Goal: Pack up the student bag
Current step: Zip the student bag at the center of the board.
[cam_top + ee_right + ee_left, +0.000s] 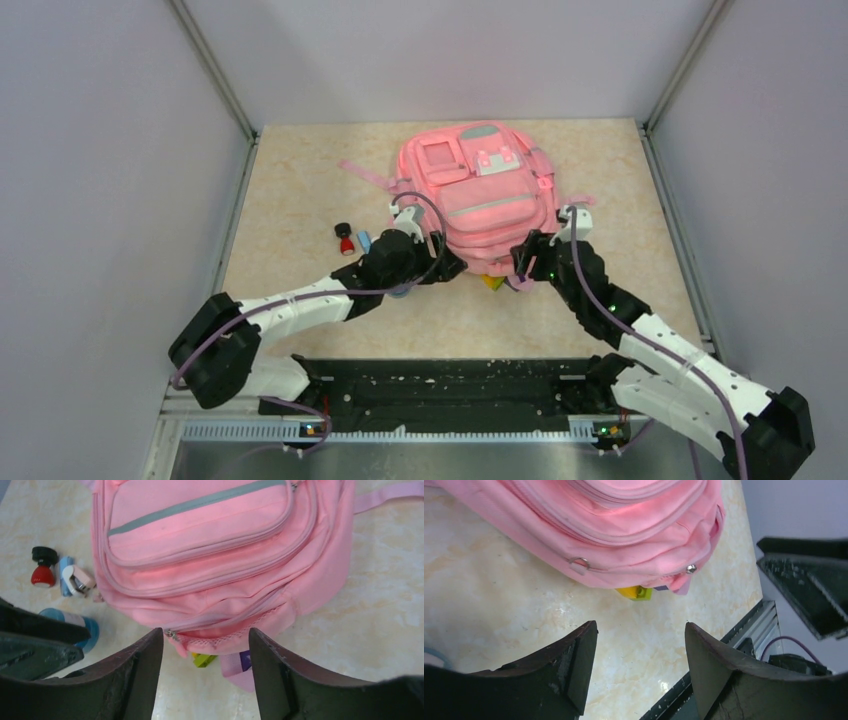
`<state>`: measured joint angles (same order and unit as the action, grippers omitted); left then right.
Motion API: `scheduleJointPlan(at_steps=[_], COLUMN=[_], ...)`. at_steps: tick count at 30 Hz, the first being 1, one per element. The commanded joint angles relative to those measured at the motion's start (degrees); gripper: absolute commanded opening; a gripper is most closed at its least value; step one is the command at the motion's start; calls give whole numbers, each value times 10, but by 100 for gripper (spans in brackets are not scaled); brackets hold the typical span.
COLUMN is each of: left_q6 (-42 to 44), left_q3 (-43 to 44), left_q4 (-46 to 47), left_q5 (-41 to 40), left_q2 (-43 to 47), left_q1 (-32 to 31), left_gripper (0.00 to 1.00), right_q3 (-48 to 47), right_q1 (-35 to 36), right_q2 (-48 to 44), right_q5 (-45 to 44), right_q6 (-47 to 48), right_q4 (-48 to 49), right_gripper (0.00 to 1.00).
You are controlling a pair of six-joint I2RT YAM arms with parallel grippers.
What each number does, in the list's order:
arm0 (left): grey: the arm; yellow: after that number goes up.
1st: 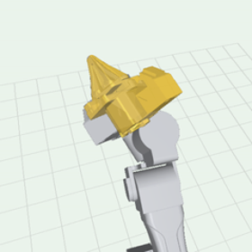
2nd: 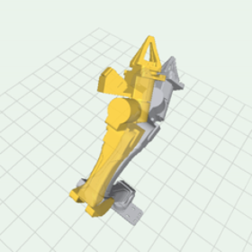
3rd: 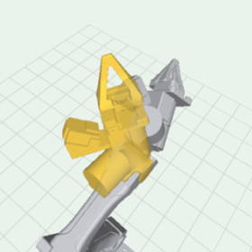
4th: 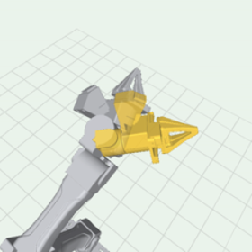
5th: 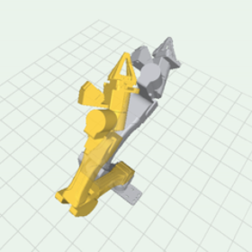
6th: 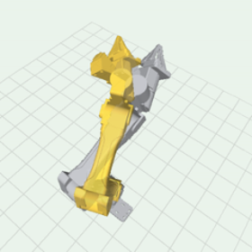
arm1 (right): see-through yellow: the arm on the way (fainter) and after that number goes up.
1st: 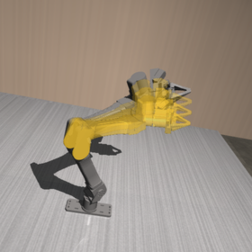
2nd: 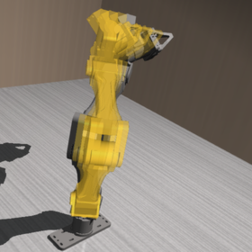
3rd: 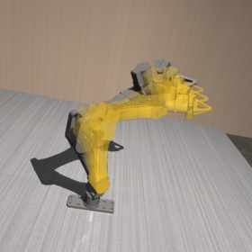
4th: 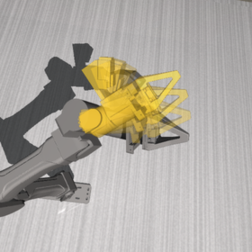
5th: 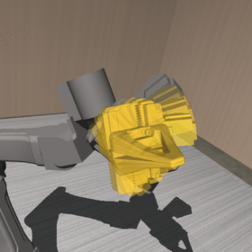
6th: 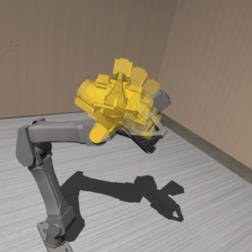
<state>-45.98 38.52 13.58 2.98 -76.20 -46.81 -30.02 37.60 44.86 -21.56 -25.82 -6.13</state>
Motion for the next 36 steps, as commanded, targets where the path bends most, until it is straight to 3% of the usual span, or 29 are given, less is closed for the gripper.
scheduleJointPlan(at_steps=[1,11,21,36], left_q6=[-60,-136,-162,-144], left_q3=[-15,-38,-15,-11], left_q4=[70,168,212,207], left_q5=[-24,-53,-32,-70], left_q2=[13,-42,-123,-124], left_q1=[14,18,21,24], left_gripper=[69,68,69,69], right_q3=[13,-5,-26,-51], right_q1=[26,113,115,121], right_q2=[9,109,170,194], right_q5=[77,-21,-63,-71], right_q6=[-15,-40,-20,-11], right_q4=[-11,17,39,55], right_gripper=[57,54,51,45])
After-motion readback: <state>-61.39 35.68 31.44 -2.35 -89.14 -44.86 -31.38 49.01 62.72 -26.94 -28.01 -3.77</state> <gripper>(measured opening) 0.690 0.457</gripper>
